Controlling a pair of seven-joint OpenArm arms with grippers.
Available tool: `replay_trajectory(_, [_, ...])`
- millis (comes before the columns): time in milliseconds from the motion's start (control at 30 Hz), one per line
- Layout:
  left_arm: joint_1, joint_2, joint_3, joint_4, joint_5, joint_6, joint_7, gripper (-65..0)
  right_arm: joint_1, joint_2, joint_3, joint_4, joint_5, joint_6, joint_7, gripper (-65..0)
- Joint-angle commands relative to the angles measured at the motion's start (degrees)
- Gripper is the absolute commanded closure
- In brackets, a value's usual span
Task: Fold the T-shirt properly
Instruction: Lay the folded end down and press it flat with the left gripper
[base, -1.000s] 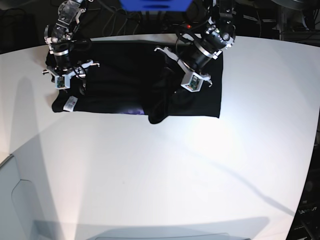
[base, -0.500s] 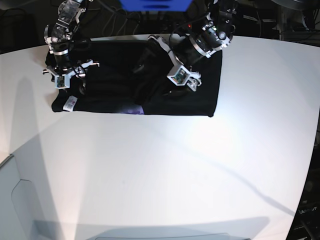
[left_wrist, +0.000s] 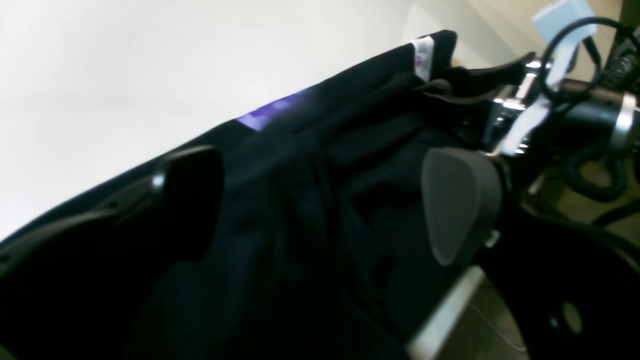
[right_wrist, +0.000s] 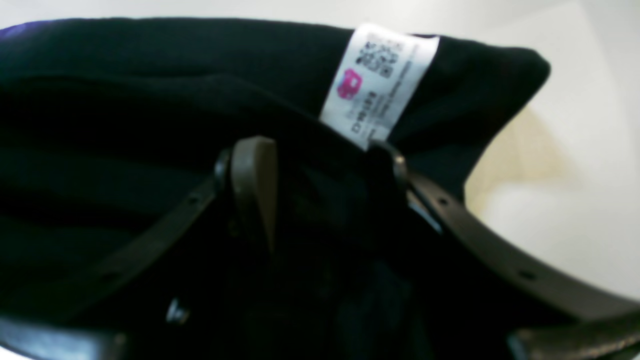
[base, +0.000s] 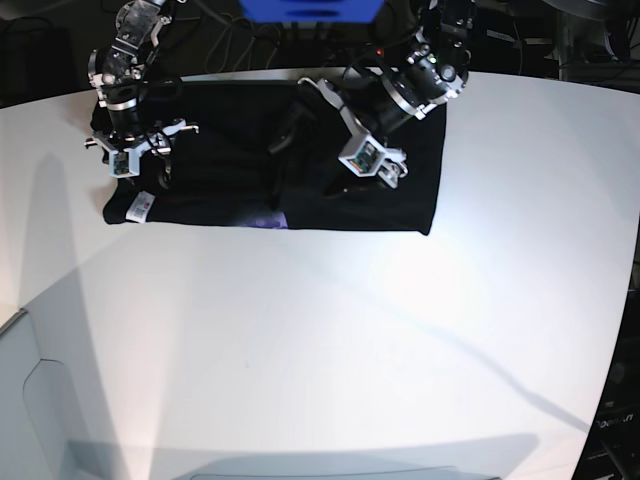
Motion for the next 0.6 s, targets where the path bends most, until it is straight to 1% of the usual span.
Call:
replay_trajectory(0, [-1.25,0.39,-0.72,0.88,-1.01,-0.14,-1.36,-61.0,-0.17,0.23,0.00,0.92,-0.10,0.65,0.42,-29.3])
replay_trajectory(133, [-4.06,3.12,-1.16,-0.79,-0.57,-0.14,-0.65,-61.0,-0.17,0.23,-0.08,0.92,-0.10,0.65,0.42,-29.3])
replay_trajectory(233, [-5.91,5.14,-0.89,-1.58,-0.39,-0.14,2.25,-61.0,-0.17,0.23,-0.08,0.92,-0.10,0.65,0.42,-29.3])
replay_trajectory(300, [-7.67,6.46,-0.89,-2.90,-0.39,1.53,4.44,-61.0,-0.17,0.23,-0.08,0.92,-0.10,0.65,0.42,-29.3])
replay_trajectory(367, [-9.16,6.63,-0.37,-4.22,-0.39,4.08,6.03,-61.0,-0.17,0.23,-0.08,0.92,-0.10,0.65,0.42,-29.3])
replay_trajectory(433, [-10.48,5.84,2.10,-5.01,-0.39,7.16,7.17,-61.0,-0.17,0.23,-0.08,0.92,-0.10,0.65,0.42,-29.3])
replay_trajectory(567, [-12.77,1.45,8.87,-6.76,-0.39,10.94,7.43,-60.8,-0.17,0.23,-0.08,0.92,-0.10,0.65,0.42,-29.3])
